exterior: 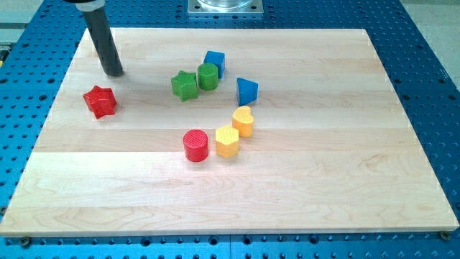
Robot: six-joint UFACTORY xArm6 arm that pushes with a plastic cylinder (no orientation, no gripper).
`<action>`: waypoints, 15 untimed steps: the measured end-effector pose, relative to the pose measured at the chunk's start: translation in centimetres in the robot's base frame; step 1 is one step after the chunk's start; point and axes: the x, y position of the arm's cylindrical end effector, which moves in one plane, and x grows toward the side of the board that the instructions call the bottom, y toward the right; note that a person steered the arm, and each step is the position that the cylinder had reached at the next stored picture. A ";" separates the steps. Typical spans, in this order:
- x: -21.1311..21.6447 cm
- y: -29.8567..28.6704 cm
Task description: Push the red star closer to the red circle
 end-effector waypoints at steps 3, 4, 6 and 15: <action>16.8 -2.5; 17.6 -2.5; 19.4 -0.6; 19.8 -0.3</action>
